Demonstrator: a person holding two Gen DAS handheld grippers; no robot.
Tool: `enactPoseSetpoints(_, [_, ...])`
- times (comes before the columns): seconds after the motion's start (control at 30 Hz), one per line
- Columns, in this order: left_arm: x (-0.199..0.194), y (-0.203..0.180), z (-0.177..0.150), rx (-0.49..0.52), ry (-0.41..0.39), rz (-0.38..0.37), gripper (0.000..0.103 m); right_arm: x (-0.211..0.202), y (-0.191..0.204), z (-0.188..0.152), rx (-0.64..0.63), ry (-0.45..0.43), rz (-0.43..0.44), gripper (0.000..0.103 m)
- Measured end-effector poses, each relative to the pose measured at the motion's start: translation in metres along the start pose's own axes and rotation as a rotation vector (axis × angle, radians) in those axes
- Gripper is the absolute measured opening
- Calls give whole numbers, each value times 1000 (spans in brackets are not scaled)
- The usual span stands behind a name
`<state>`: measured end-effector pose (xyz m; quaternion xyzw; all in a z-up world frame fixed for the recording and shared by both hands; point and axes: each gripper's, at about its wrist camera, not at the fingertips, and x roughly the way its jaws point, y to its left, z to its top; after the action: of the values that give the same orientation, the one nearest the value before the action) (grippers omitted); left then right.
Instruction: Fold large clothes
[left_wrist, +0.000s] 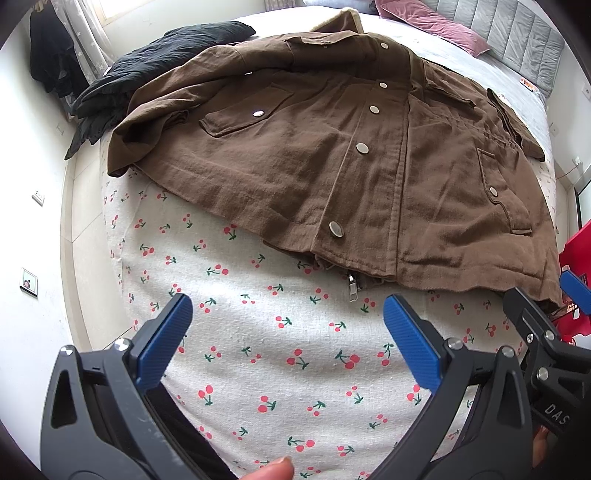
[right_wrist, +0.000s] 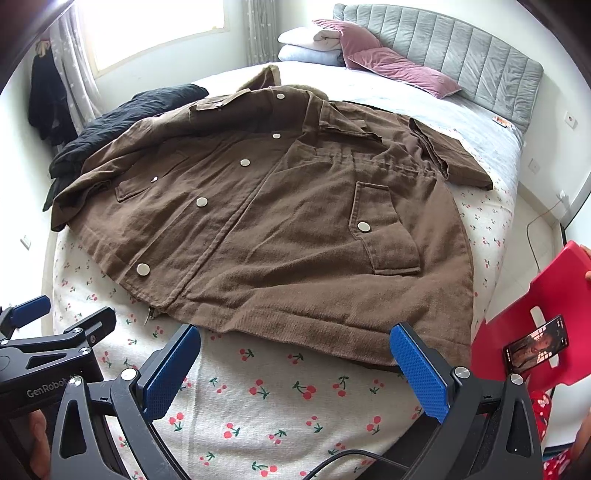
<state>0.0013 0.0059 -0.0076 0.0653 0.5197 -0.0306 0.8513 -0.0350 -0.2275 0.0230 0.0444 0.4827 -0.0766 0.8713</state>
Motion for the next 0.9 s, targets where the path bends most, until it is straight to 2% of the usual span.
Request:
enactPoseSetpoints(0.6, [13,6,8,-10,13,33,103,6,-7,18,-15,-8,-31,103])
enactPoseSetpoints(0.7, [16,6,13,0,-4,46,103,9,-10,24,-30,-2,-41,103])
enactPoseSetpoints(0.8, [18,7,21,42,-65,71,103,13,-17,31,-41,7,-40,103])
enactPoseSetpoints(0.9, [22,7,34,146,-109,106,103,18,-28,41,-57,15,-31,103])
